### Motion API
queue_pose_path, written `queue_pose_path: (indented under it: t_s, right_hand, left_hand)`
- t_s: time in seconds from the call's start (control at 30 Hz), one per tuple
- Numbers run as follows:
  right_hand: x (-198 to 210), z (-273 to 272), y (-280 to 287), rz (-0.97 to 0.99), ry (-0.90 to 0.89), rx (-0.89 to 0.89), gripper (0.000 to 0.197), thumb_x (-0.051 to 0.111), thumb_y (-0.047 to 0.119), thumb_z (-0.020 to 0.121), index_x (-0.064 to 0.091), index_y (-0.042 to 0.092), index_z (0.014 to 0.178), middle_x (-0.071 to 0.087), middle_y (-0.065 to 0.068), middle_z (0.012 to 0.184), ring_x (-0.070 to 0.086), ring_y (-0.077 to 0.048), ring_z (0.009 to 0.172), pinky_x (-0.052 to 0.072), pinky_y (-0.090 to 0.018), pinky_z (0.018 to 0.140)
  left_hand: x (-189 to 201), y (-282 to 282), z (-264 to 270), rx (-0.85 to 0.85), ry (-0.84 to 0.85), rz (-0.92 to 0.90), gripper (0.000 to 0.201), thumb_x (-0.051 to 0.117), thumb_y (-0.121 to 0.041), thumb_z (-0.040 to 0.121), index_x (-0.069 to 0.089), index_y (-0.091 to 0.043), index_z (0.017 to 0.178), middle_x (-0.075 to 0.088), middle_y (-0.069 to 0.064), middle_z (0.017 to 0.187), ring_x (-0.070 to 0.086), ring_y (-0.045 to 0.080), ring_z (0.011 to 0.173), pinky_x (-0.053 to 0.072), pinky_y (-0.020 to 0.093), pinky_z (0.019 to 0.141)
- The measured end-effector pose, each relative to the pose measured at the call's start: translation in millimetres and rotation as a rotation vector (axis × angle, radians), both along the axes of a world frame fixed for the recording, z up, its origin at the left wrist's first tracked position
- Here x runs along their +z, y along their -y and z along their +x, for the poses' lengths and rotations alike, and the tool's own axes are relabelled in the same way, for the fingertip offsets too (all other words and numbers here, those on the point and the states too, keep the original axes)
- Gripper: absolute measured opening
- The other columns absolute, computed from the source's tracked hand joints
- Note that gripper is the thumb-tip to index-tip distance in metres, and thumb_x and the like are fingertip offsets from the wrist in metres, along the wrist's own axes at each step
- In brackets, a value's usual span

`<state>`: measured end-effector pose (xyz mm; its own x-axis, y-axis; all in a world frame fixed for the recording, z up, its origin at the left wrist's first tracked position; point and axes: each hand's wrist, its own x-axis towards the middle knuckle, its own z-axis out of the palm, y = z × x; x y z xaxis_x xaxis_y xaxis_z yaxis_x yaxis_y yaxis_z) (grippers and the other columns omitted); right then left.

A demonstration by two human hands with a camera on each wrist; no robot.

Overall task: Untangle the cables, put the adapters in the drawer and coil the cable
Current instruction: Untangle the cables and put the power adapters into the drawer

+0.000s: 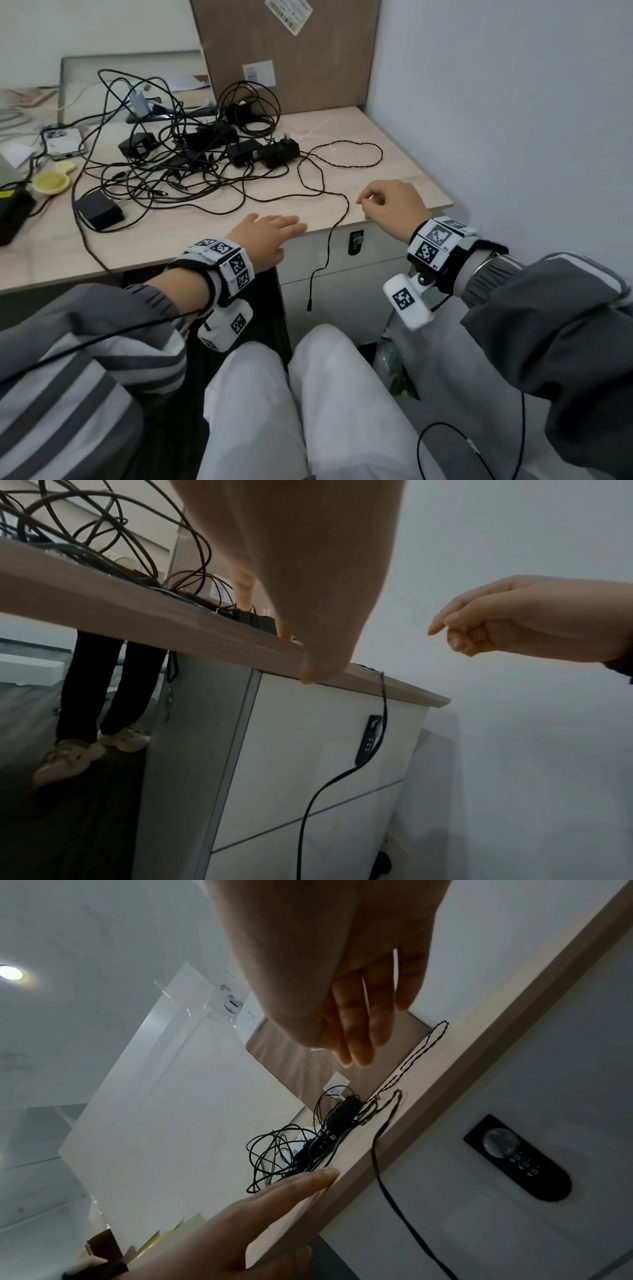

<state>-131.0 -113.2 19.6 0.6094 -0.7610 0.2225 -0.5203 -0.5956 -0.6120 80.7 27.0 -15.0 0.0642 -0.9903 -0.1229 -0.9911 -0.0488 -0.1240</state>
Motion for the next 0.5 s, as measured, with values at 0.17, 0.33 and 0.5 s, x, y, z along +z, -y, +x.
queue_pose_path:
  t_s: [0.17, 0.33, 0.5]
  right_hand:
    - [-5.0, 26.9, 1.0, -0.105, -0.164, 0.071, 0.038, 0.066, 0.035, 0.084, 0.060, 0.024, 0.120, 0.057, 0.003, 0.113, 0.055, -0.013, 0.091, 0.048, -0.034, 0.088]
    - [-24.7, 55.8, -0.5, -0.102, -0.425, 0.111, 0.045, 0.068, 0.035, 0.085, 0.058, 0.018, 0.126, 0.053, -0.008, 0.129, 0.052, -0.024, 0.117, 0.039, -0.031, 0.098]
    - [-29.7, 60.3, -1.5, -0.100, -0.306, 0.089, 0.018, 0.068, 0.021, 0.086, 0.066, 0.010, 0.100, 0.059, -0.009, 0.111, 0.058, -0.024, 0.102, 0.044, -0.031, 0.089]
  left_hand:
    - [-1.4, 2.8, -0.4, 0.000, -0.049, -0.030, 0.061, 0.041, -0.024, 0.093, 0.019, -0.035, 0.149, 0.018, -0.009, 0.158, 0.024, 0.015, 0.142, 0.023, 0.038, 0.111]
    - [1.1, 3.3, 1.4, 0.006, -0.112, -0.044, 0.057, 0.043, -0.027, 0.094, 0.025, -0.033, 0.148, 0.021, -0.011, 0.157, 0.026, 0.012, 0.141, 0.023, 0.036, 0.108]
    - [8.8, 7.0, 1.7, 0.035, -0.199, -0.061, 0.047, 0.044, -0.025, 0.095, 0.040, -0.027, 0.141, 0.035, -0.012, 0.150, 0.039, 0.011, 0.132, 0.026, 0.034, 0.105]
